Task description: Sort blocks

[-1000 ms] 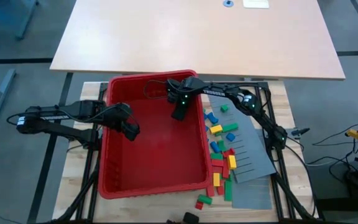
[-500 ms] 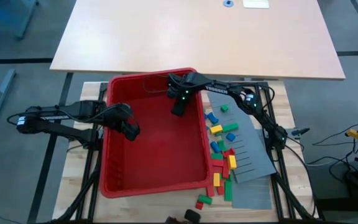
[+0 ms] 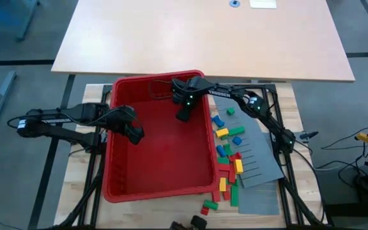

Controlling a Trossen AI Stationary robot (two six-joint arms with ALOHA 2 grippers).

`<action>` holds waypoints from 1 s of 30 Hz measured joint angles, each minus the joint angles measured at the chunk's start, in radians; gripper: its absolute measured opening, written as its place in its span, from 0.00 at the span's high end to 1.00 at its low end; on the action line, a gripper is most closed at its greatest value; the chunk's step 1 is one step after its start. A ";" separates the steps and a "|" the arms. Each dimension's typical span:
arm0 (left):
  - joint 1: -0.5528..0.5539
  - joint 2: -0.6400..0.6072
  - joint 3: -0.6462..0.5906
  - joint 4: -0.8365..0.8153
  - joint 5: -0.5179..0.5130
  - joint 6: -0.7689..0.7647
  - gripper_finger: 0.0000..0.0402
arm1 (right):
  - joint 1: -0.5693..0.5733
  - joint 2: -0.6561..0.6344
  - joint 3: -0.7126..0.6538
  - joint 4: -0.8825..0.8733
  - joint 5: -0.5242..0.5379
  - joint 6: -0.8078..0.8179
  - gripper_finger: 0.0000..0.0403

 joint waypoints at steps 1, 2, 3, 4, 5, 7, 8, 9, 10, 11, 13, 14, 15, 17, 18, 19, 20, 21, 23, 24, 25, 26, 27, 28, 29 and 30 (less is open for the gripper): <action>0.000 0.000 0.000 0.000 0.000 0.000 0.31 | 0.000 0.000 -0.002 0.004 -0.002 0.003 0.47; 0.000 0.000 0.000 -0.001 0.000 0.000 0.31 | 0.000 0.000 -0.002 0.006 -0.003 0.007 0.48; 0.000 0.000 0.000 -0.001 0.000 0.000 0.31 | 0.000 0.000 -0.003 0.007 -0.003 0.008 0.48; 0.000 0.000 0.000 -0.002 0.000 0.000 0.31 | 0.000 0.000 -0.003 0.007 -0.004 0.008 0.48; 0.000 0.000 0.000 -0.001 0.000 0.000 0.31 | 0.000 0.000 -0.003 0.007 -0.006 0.008 0.49; 0.000 0.000 0.000 -0.002 0.000 0.002 0.31 | 0.000 0.000 -0.004 0.008 -0.013 0.009 0.49; 0.000 0.000 0.000 -0.001 0.000 0.005 0.31 | 0.000 0.000 -0.005 0.009 -0.020 0.011 0.49; 0.000 0.000 0.000 0.001 0.000 0.006 0.31 | 0.000 0.000 -0.006 0.012 -0.025 0.020 0.49; 0.000 0.000 0.000 0.002 0.000 0.006 0.31 | 0.000 0.000 -0.007 0.011 -0.027 0.025 0.49; 0.000 0.000 0.000 0.005 0.000 0.006 0.31 | 0.000 0.000 -0.008 0.011 -0.031 0.031 0.49; 0.000 0.000 0.000 0.006 0.001 0.006 0.31 | -0.001 0.000 -0.008 0.011 -0.054 0.050 0.49; 0.000 0.000 0.000 0.006 0.001 0.005 0.31 | -0.001 0.000 -0.008 0.011 -0.070 0.063 0.49; 0.000 0.000 0.000 0.005 0.001 0.005 0.31 | -0.002 0.000 -0.008 0.012 -0.084 0.080 0.49; 0.000 0.000 0.000 0.006 0.002 0.003 0.31 | -0.001 0.000 -0.009 0.011 -0.103 0.115 0.49; 0.000 0.000 0.000 0.006 0.003 0.002 0.31 | 0.000 0.000 -0.009 0.011 -0.108 0.134 0.49; 0.000 0.000 0.000 0.007 0.003 0.002 0.31 | 0.002 0.000 -0.010 0.011 -0.112 0.148 0.48; 0.000 0.000 0.000 0.008 0.004 0.002 0.31 | 0.005 0.000 -0.010 0.011 -0.112 0.157 0.48; 0.000 0.000 0.000 0.008 0.006 0.001 0.31 | 0.009 0.000 -0.010 0.010 -0.111 0.159 0.48; 0.000 0.000 0.000 0.007 0.009 -0.005 0.31 | 0.016 0.000 -0.012 0.012 -0.110 0.159 0.49; 0.000 0.000 0.000 0.006 0.010 -0.008 0.31 | 0.020 0.000 -0.016 0.014 -0.104 0.158 0.49; 0.000 0.000 0.000 0.007 0.011 -0.009 0.31 | 0.024 0.000 -0.022 0.018 -0.099 0.158 0.50; 0.000 0.000 0.000 0.009 0.011 -0.011 0.31 | 0.026 0.001 -0.029 0.021 -0.097 0.158 0.50; 0.000 0.000 0.000 0.011 0.011 -0.013 0.31 | 0.029 0.001 -0.038 0.022 -0.096 0.157 0.51; 0.000 0.000 0.000 0.014 0.011 -0.013 0.31 | 0.031 0.001 -0.047 0.022 -0.096 0.153 0.52; 0.000 0.000 0.000 0.014 0.011 -0.013 0.31 | 0.034 0.002 -0.051 0.020 -0.086 0.150 0.53; 0.000 0.000 0.000 0.012 0.011 -0.013 0.31 | 0.036 0.003 -0.052 0.018 -0.077 0.146 0.55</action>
